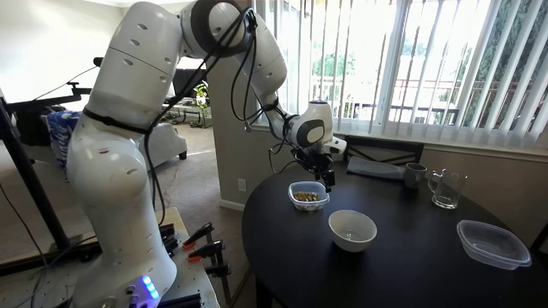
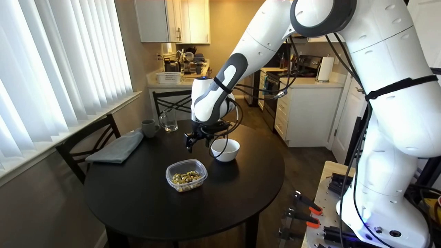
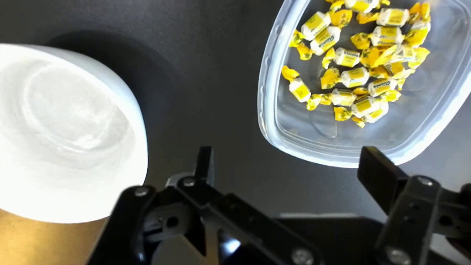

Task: Empty the contents of the clear lunch box into the white bowl

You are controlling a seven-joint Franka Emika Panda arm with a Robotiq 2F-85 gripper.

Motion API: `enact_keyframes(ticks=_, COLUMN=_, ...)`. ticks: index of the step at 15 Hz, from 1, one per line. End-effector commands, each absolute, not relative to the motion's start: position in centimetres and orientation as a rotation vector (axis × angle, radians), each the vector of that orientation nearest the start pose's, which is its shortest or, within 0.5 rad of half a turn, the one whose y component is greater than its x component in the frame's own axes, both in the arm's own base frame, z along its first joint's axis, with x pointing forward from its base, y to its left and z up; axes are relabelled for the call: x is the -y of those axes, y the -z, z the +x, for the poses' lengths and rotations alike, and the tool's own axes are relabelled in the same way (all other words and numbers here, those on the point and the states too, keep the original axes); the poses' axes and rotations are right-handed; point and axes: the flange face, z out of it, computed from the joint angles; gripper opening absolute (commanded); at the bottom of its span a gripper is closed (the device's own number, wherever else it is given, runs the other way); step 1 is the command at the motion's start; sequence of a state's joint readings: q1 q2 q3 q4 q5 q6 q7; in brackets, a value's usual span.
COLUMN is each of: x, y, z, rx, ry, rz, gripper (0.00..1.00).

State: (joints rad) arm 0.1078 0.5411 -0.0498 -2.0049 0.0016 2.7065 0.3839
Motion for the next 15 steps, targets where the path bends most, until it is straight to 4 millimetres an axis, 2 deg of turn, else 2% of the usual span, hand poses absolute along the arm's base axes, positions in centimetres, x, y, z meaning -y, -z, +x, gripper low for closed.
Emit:
enact_keyframes(ticks=1, x=-3.3, y=-16.9, z=63.2, rx=-0.57, ry=0.158, rz=-3.045, gripper=1.0)
enact_keyframes(ticks=6, x=-3.6, y=-13.3, z=63.8, rx=-0.625, ry=0.054, rz=-3.019, gripper=0.98)
enact_keyframes(ticks=7, x=-3.6, y=-12.7, z=64.0, rx=-0.633, ry=0.041, rz=-3.014, gripper=0.74)
enact_keyframes(ticks=8, x=-3.6, y=-12.2, z=64.1, rx=-0.634, ry=0.025, rz=-3.009, gripper=0.73)
enact_keyframes(ticks=9, x=-3.5, y=-11.9, z=64.2, rx=-0.642, ry=0.014, rz=-3.006, gripper=0.68)
enact_keyframes(ticks=15, x=-2.4, y=-10.6, z=64.4, rx=-0.705, ry=-0.008, rz=-2.981, gripper=0.29)
